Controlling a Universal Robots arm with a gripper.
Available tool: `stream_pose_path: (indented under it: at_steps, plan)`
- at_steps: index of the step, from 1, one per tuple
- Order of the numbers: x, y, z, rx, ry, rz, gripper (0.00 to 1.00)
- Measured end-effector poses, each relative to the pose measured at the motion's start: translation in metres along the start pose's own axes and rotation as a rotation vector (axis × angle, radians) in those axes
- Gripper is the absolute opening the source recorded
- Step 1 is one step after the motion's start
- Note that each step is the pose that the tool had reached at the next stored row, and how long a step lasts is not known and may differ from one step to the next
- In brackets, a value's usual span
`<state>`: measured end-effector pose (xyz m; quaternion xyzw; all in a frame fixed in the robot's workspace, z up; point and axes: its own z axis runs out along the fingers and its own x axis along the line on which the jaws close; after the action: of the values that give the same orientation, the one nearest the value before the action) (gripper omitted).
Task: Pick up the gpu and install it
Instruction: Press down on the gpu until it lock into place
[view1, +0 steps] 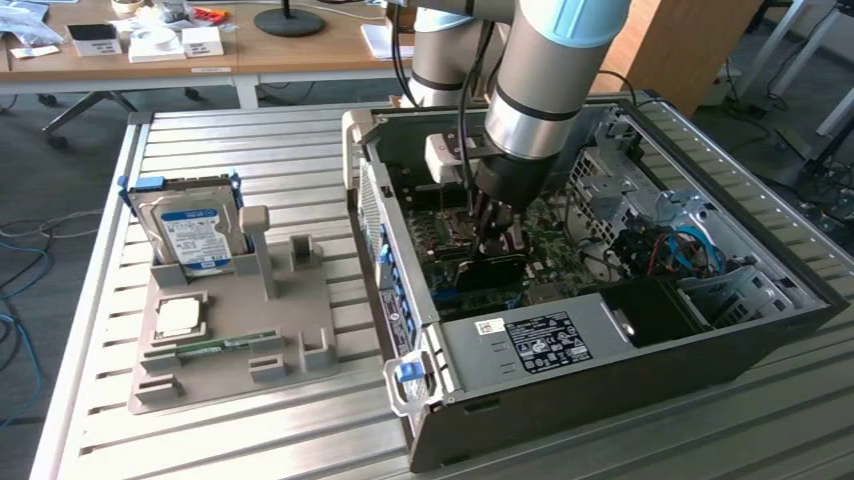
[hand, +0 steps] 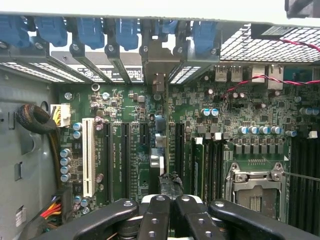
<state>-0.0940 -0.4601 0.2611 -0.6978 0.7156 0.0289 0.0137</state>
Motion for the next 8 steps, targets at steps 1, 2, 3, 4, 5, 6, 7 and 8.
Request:
stream_pose_path:
  at_steps: [1,2,3,4,5,6,7,8]
  plan:
    - [0.0000,0.0000,0.0000,-0.0001,-0.0001,0.000,0.11]
    - [0.0000,0.0000,0.0001,0.0000,-0.0003,0.000,0.11]
    - [0.0000,0.0001,0.0004,0.0002,-0.0006,0.000,0.11]
    - [-0.0001,0.0000,0.0004,0.0003,-0.0009,0.000,0.11]
    - [0.0000,0.0004,0.0008,0.0005,-0.0006,0.000,0.11]
    - [0.0000,0.0009,0.0013,0.0003,-0.0001,0.000,0.11]
    - [0.0001,0.0013,0.0017,0.0000,0.0000,0.000,0.11]
    - [0.0002,0.0013,0.0017,-0.0001,-0.0001,0.000,0.11]
